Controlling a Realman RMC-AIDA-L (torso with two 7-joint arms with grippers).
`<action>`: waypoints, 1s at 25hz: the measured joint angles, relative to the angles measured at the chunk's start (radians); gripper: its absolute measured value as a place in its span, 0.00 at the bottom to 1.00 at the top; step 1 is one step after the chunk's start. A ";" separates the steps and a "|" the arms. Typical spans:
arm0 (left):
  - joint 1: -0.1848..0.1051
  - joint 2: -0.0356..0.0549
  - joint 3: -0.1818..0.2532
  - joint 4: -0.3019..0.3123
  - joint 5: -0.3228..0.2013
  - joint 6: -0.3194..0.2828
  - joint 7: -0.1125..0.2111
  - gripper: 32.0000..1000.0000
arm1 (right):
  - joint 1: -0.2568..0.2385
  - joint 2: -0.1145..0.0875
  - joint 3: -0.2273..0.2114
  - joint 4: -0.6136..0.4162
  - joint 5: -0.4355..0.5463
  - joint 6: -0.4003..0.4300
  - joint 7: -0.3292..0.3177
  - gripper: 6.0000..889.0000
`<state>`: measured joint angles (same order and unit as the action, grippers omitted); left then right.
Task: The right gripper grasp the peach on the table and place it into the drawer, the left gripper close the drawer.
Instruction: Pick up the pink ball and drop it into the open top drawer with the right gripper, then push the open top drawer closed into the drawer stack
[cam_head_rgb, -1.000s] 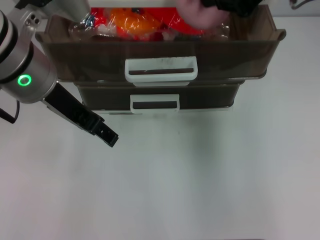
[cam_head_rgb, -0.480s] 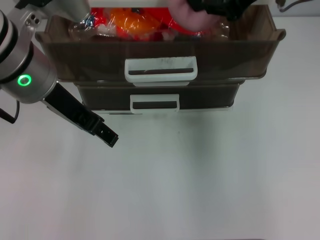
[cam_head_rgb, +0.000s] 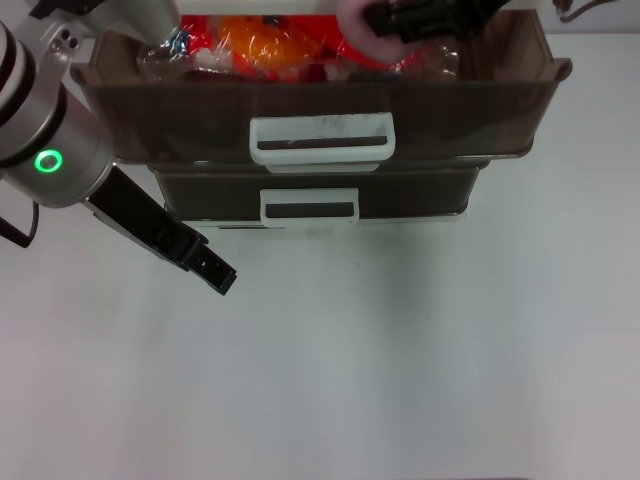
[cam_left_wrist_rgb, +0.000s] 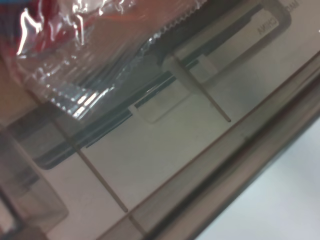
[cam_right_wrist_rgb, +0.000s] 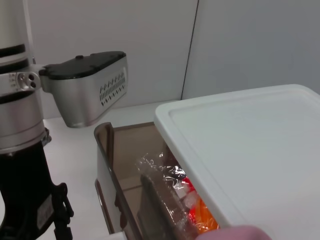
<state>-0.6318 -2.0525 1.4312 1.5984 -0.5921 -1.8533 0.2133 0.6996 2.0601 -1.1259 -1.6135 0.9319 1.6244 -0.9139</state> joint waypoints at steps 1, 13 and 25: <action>0.000 0.0000 0.000 0.000 0.000 0.000 0.000 0.88 | -0.001 0.000 0.000 -0.001 0.004 0.000 0.000 0.40; 0.004 0.0000 -0.002 0.000 0.000 -0.001 0.001 0.88 | -0.022 -0.002 0.012 -0.031 0.081 0.009 -0.011 0.86; 0.004 0.0000 -0.002 0.000 0.000 -0.001 0.001 0.88 | -0.023 -0.002 0.014 -0.039 0.076 0.009 -0.011 0.93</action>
<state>-0.6274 -2.0525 1.4296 1.5984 -0.5921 -1.8546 0.2147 0.6762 2.0586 -1.1121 -1.6520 1.0077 1.6337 -0.9249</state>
